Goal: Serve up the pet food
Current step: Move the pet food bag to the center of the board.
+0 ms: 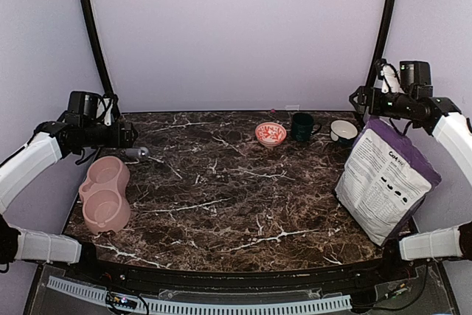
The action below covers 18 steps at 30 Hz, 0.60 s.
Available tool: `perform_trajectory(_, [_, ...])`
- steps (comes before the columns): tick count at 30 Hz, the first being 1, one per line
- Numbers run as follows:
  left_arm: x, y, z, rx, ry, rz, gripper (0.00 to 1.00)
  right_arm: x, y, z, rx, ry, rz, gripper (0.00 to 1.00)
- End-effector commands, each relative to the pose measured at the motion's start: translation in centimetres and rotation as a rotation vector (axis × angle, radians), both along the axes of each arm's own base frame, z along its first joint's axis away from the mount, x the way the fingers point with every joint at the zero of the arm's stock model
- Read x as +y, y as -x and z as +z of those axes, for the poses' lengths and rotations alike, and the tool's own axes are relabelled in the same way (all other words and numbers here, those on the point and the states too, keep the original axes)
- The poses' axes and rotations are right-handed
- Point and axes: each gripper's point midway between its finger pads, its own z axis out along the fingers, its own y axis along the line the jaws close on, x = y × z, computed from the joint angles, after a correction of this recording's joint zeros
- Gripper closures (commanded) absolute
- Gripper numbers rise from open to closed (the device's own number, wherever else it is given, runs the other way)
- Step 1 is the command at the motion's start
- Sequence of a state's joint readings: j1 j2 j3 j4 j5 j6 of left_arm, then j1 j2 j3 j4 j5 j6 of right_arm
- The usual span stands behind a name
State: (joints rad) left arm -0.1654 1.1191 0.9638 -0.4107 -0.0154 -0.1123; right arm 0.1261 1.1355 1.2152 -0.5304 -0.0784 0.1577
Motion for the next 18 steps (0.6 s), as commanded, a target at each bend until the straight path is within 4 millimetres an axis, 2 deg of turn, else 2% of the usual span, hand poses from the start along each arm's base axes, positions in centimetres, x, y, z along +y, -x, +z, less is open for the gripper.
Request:
perform_trajectory(1, [-0.2, 0.1, 1.0, -0.054, 0.003, -0.030, 0.03, -0.4, 1.6, 3.5, -0.111, 0.015, -0.009, 0.01])
perform_trajectory(7, [-0.3, 0.3, 1.3, -0.070, 0.012, -0.042, 0.03, -0.9, 4.2, 4.9, -0.073, 0.051, -0.006, 0.01])
perform_trajectory(10, [-0.5, 0.4, 1.5, -0.076, 0.017, -0.048, 0.03, 0.0, 5.5, 4.2, -0.002, 0.067, 0.065, 0.01])
perform_trajectory(15, [-0.6, 0.5, 1.6, -0.084, 0.026, -0.058, 0.03, -1.8, 6.9, 2.5, 0.126, 0.127, -0.014, 0.01])
perform_trajectory(18, [-0.7, 0.5, 1.7, -0.087, 0.030, -0.062, 0.03, -1.7, 7.8, 1.4, 0.203, 0.132, 0.002, 0.01])
